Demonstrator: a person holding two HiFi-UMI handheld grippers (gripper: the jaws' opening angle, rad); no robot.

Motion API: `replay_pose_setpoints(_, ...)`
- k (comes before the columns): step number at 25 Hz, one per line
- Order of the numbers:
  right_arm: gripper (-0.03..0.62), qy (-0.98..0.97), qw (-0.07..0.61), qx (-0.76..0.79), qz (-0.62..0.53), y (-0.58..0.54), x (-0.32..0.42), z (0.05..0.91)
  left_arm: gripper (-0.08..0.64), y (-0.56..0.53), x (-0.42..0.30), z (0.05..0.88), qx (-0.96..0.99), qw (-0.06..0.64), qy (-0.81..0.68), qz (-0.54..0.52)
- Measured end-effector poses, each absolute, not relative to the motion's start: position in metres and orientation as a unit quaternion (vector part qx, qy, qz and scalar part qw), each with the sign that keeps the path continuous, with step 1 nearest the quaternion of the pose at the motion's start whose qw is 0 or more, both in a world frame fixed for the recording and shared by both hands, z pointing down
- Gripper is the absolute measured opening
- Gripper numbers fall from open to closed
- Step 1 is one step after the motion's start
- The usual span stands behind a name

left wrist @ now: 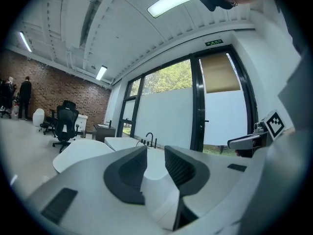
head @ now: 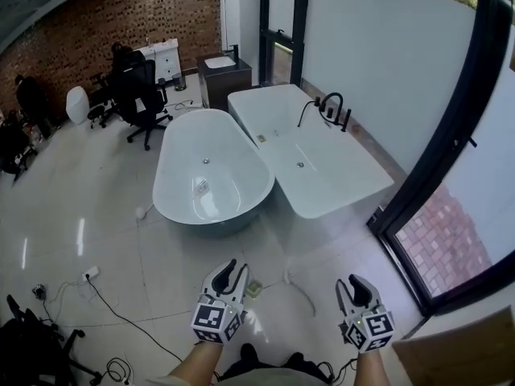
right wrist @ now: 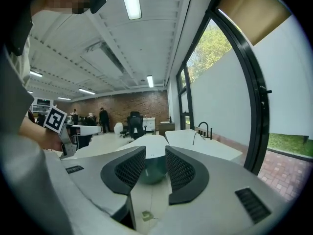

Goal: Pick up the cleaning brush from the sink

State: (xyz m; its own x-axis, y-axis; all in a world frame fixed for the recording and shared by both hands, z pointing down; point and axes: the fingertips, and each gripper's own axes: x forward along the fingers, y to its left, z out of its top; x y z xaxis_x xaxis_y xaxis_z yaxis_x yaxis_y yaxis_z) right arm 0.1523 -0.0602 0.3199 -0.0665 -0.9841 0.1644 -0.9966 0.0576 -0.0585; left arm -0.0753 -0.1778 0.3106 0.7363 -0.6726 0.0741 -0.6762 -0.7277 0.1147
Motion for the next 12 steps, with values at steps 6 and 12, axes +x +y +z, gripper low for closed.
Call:
replay_pose_setpoints(6,0.138,-0.744,0.053,0.660,0.087,-0.085,0.186,0.343,0.104,-0.181,-0.045,0.329,0.929,0.059,-0.364,0.026)
replay_pose_setpoints(12,0.147,-0.776,0.077,0.616,0.116,-0.104,0.231,0.409,0.100,-0.178,0.004,0.369,0.915,0.058,-0.399,0.031)
